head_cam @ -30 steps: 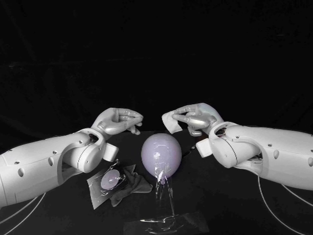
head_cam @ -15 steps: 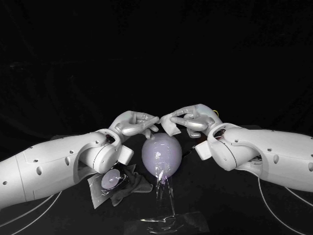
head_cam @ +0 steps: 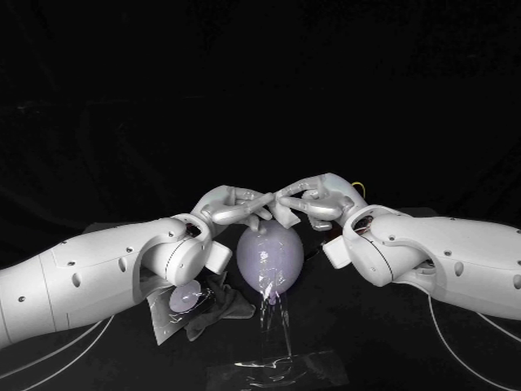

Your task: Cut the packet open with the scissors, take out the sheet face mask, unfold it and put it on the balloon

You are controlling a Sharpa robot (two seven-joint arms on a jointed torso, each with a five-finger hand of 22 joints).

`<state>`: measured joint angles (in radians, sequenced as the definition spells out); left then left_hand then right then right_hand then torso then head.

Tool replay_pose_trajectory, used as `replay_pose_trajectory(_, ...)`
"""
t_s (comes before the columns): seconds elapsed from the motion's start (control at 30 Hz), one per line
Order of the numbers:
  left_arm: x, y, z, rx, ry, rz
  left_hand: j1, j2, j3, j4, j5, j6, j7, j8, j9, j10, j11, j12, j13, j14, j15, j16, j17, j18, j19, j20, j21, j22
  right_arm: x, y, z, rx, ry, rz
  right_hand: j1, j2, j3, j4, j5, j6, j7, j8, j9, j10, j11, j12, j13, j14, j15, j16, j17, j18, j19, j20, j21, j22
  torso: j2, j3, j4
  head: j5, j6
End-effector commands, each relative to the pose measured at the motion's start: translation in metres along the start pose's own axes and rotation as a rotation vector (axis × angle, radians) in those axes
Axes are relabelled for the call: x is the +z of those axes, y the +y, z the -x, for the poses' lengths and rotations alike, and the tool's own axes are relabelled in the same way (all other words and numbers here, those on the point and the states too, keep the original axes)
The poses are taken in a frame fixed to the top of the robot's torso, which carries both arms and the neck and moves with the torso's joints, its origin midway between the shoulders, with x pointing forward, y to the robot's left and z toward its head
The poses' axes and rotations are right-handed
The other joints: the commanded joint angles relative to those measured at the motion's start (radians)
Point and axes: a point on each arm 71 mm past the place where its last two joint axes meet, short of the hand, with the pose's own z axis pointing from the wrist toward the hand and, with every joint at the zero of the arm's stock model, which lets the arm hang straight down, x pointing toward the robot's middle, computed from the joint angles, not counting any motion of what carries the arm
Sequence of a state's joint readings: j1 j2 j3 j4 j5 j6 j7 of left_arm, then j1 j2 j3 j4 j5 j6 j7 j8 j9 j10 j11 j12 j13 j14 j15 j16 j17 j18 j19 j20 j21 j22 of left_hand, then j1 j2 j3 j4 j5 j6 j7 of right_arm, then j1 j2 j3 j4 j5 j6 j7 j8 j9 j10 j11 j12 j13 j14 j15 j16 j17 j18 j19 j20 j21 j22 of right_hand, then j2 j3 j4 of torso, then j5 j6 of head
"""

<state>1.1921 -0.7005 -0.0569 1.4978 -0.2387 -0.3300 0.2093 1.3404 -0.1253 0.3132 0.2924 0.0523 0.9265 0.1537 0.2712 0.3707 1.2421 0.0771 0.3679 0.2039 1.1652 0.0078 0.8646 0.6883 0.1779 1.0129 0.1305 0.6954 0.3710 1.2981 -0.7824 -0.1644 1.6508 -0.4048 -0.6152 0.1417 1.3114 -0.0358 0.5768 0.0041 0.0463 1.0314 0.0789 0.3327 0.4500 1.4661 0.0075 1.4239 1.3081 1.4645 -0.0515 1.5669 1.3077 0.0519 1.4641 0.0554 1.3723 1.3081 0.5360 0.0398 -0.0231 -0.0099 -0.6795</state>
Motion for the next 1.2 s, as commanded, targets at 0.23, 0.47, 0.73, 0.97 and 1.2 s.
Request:
replay_pose_trajectory(0.23, 0.0015, 0.0001, -0.0033, -0.013, 0.009, 0.023, -0.008, 0.002, -0.006, -0.002, -0.002, 0.012, 0.001, -0.006, -0.001, 0.006, -0.002, -0.004, 0.002, 0.0, 0.008, 0.006, 0.001, 0.003, -0.01, 0.0, 0.009, 0.003, -0.0002, 0.002, -0.0055, -0.015, 0.022, 0.015, 0.001, 0.013, 0.008, 0.0, 0.002, 0.005, 0.0, 0.037, 0.063, 0.032, -0.005, 0.006, 0.153, 0.106, -0.006, 0.004, 0.263, -0.007, 0.013, -0.004, -0.006, 0.183, 0.0, 0.0, 0.0002, 0.0, -0.001)
replay_pose_trajectory(0.47, 0.0018, -0.0008, -0.005, -0.018, 0.016, 0.013, -0.002, -0.001, -0.006, -0.005, -0.002, 0.018, -0.001, -0.006, -0.002, 0.005, -0.004, -0.006, 0.003, -0.002, 0.006, 0.007, 0.002, 0.003, -0.013, 0.001, 0.011, 0.005, 0.0007, 0.001, -0.0076, -0.012, 0.028, 0.007, -0.002, 0.012, 0.012, -0.002, 0.002, 0.004, 0.001, 0.039, 0.065, 0.032, -0.005, 0.005, 0.153, 0.106, -0.007, 0.004, 0.263, -0.007, 0.013, -0.004, -0.007, 0.183, 0.0, 0.0001, 0.0001, 0.001, 0.0)
replay_pose_trajectory(0.73, 0.002, -0.0016, -0.0057, -0.023, 0.017, 0.004, 0.023, 0.0, 0.003, -0.01, -0.002, 0.025, -0.003, -0.011, -0.005, 0.005, -0.006, -0.011, 0.004, -0.007, 0.004, 0.008, 0.004, 0.003, -0.019, 0.002, 0.016, 0.008, 0.0008, 0.0001, -0.0084, -0.01, 0.03, 0.001, -0.002, 0.012, 0.012, -0.002, 0.002, 0.004, 0.001, 0.039, 0.065, 0.032, -0.005, 0.005, 0.153, 0.106, -0.007, 0.004, 0.263, -0.007, 0.013, -0.004, -0.007, 0.183, 0.0, 0.0002, -0.0001, 0.002, -0.001)
replay_pose_trajectory(0.97, 0.0024, -0.0023, -0.0076, -0.028, 0.027, -0.002, 0.084, 0.003, 0.035, -0.029, -0.001, 0.043, -0.008, -0.017, -0.009, 0.007, -0.012, -0.021, 0.005, -0.012, -0.001, 0.009, 0.006, 0.003, -0.028, 0.002, 0.027, 0.017, 0.0012, -0.0004, -0.0091, -0.01, 0.033, -0.003, -0.002, 0.012, 0.012, -0.002, 0.002, 0.004, 0.001, 0.039, 0.065, 0.032, -0.005, 0.005, 0.153, 0.106, -0.007, 0.004, 0.263, -0.007, 0.013, -0.004, -0.007, 0.183, 0.0, 0.0001, 0.0, 0.001, -0.002)
replay_pose_trajectory(1.2, 0.0029, -0.0026, -0.009, -0.03, 0.033, -0.004, 0.153, 0.009, 0.096, -0.071, -0.001, 0.064, -0.011, -0.02, -0.011, 0.01, -0.015, -0.035, 0.005, -0.016, -0.004, 0.009, 0.007, 0.004, -0.038, -0.002, 0.052, 0.034, 0.0014, -0.0005, -0.0102, -0.009, 0.037, -0.004, -0.002, 0.012, 0.012, -0.002, 0.002, 0.004, 0.001, 0.039, 0.065, 0.032, -0.005, 0.005, 0.153, 0.106, -0.007, 0.004, 0.263, -0.007, 0.013, -0.004, -0.007, 0.183, -0.001, 0.0004, -0.0001, 0.002, -0.003)
